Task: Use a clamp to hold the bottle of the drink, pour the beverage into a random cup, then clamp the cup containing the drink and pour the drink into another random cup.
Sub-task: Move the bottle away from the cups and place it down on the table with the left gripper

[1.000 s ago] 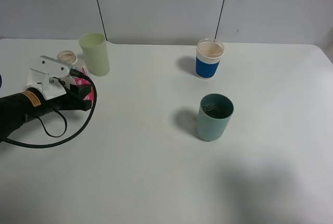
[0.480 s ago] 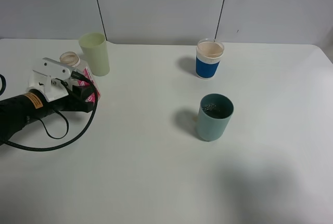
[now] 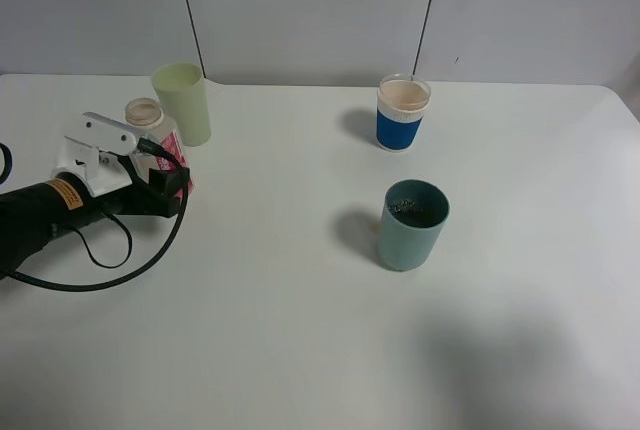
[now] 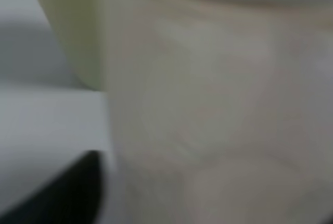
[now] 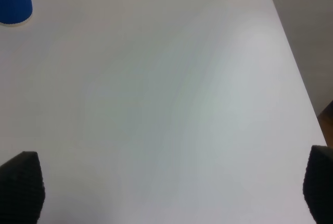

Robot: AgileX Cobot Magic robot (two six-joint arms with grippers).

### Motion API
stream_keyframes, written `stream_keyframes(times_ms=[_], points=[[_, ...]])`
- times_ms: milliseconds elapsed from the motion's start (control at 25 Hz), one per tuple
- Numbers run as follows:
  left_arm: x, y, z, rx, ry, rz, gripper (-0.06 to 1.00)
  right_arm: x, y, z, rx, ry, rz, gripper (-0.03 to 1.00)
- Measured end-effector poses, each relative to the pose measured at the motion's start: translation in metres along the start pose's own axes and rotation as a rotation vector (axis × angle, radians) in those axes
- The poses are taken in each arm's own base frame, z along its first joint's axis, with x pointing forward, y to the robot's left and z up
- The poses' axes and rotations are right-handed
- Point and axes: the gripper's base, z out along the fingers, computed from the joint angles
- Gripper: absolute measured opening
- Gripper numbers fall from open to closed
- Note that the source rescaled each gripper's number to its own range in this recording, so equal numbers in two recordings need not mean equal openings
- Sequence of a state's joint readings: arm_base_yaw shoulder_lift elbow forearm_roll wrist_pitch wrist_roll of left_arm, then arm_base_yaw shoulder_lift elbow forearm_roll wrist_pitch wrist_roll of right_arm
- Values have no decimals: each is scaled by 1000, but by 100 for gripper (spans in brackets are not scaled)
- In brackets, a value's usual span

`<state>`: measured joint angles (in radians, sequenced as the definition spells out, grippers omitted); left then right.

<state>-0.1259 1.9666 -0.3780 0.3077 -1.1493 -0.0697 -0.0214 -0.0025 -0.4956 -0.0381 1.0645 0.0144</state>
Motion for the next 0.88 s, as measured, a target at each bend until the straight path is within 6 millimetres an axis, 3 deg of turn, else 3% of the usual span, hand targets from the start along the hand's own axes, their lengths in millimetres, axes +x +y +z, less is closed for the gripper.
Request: stream_keyframes(times_ms=[40, 80, 120, 240, 480, 880], points=[[0, 0, 0, 0, 0, -1, 73, 0, 0, 0, 0, 0, 0, 100], [0, 0, 0, 0, 0, -1, 73, 0, 0, 0, 0, 0, 0, 100], [0, 0, 0, 0, 0, -1, 86, 0, 0, 0, 0, 0, 0, 100], [0, 0, 0, 0, 0, -2, 99, 0, 0, 0, 0, 0, 0, 100], [3, -2, -4, 7, 16, -8, 100, 0, 0, 0, 0, 0, 0, 100], [-11, -11, -52, -37, -31, -14, 100, 0, 0, 0, 0, 0, 0, 100]])
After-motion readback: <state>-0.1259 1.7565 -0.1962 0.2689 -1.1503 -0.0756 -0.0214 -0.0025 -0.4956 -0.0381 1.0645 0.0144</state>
